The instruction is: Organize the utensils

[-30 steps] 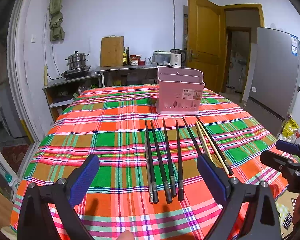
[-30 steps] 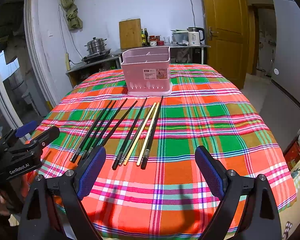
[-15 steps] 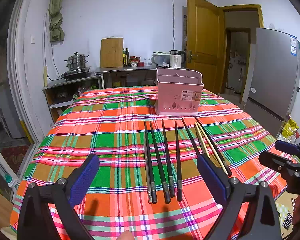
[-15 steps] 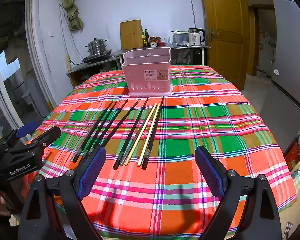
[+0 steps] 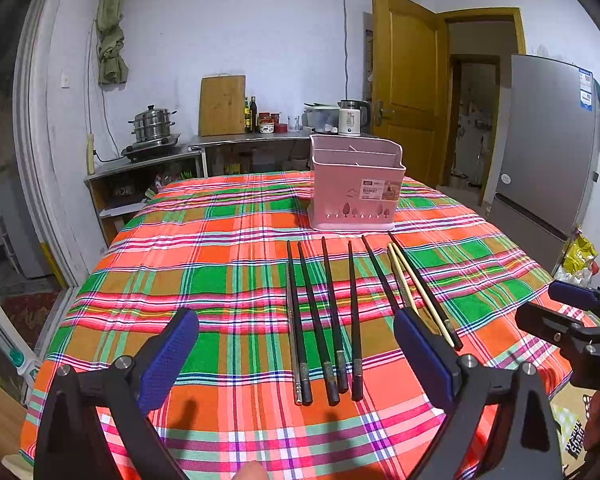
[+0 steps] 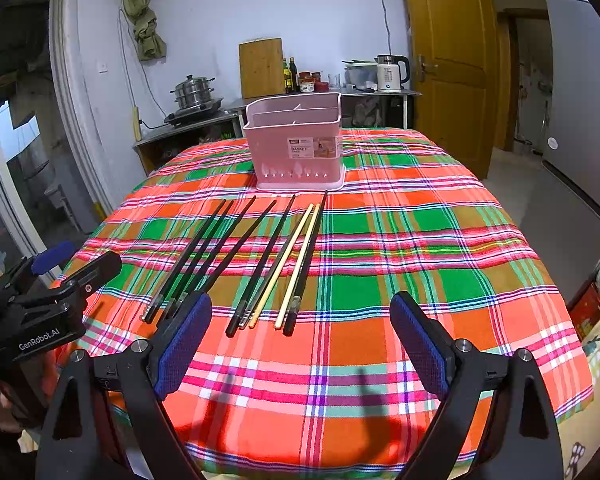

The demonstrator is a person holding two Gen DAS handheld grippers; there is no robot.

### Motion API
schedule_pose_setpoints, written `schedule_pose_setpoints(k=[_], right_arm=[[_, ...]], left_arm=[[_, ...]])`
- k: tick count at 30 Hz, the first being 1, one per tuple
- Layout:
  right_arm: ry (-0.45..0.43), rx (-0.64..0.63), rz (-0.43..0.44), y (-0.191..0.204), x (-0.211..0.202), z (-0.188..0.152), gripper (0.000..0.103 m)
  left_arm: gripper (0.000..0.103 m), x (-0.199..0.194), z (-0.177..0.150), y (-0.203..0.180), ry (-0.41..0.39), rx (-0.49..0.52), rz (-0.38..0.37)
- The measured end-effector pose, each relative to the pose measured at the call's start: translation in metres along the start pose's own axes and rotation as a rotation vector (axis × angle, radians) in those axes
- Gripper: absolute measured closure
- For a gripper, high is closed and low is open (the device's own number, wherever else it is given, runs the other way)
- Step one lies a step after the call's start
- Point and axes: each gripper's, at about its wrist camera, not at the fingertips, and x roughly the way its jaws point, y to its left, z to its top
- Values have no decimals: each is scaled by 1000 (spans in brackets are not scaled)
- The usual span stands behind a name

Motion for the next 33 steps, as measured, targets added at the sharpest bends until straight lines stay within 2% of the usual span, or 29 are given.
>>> schedule_pose_setpoints(k=[22, 33], right_arm=[[7, 4, 0, 0, 2, -1, 12], [50, 16, -11, -8, 24, 11, 12]], left_arm=[[4, 3, -2, 1, 7, 4, 2], [4, 33, 5, 9, 85, 1, -33]])
